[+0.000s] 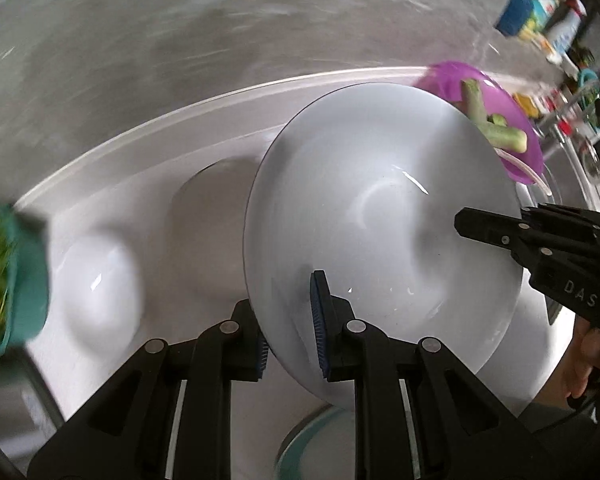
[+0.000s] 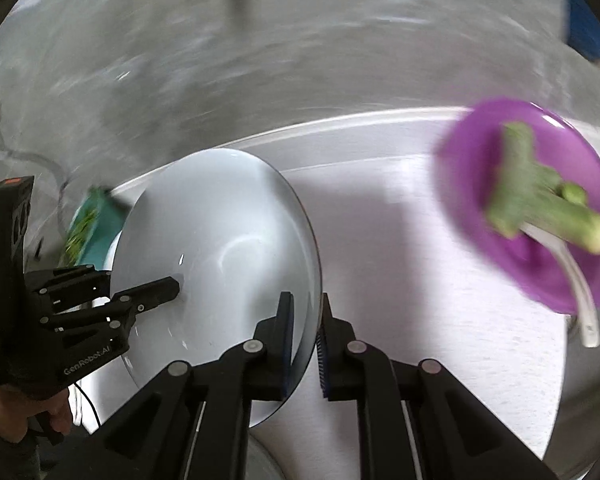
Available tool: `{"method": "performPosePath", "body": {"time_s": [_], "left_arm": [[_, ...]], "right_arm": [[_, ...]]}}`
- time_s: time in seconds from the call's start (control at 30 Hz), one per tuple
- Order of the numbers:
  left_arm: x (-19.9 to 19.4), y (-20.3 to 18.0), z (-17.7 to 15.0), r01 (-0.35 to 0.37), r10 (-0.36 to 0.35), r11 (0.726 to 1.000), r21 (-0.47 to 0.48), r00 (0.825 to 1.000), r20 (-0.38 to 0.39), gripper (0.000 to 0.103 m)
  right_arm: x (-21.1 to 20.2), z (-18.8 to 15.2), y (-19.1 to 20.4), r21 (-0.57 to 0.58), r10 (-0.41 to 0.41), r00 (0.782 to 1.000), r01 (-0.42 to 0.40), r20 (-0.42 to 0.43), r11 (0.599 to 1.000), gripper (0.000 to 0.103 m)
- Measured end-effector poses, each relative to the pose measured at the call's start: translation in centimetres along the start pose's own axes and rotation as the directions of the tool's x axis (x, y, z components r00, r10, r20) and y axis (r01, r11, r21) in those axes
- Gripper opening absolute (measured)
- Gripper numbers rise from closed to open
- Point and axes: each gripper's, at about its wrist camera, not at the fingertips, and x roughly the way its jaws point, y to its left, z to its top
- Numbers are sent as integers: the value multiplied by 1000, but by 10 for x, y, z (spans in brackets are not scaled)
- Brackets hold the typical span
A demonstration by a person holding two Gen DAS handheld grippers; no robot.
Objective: Organize plates and bowls
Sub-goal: 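Lift the large white bowl with both tools and carry it toward the plate stack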
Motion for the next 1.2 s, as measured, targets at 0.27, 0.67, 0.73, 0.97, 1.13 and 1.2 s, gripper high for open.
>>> {"method": "performPosePath", "body": {"time_s": [0.27, 0.67, 0.73, 0.97, 1.13, 1.2], "left_arm": [[-47, 95, -110, -52, 52, 975, -216, 999, -6, 16], [-41, 178, -270, -119, 94, 869, -480, 993, -74, 16], [-38, 182, -279, -125, 98, 863, -489, 992, -79, 16], [-16, 186, -288, -116, 84, 859, -499, 993, -85, 17], [-2, 185, -284, -114, 79, 862, -494, 993, -91, 17], [-3, 183, -283, -130, 98, 866, -484, 991, -90, 17]], "right_arm": [[29, -26, 119, -218, 95, 990, -115, -101, 969, 13], [117, -97, 247, -406, 78, 943, -213, -324, 888, 12], [125, -105, 253, -418, 62, 938, -210, -340, 884, 12], [144, -116, 258, -425, 14, 931, -180, -364, 887, 11], [149, -120, 257, -419, 2, 930, -168, -368, 892, 11], [151, -121, 255, -412, 2, 928, -168, -373, 896, 11]]}}
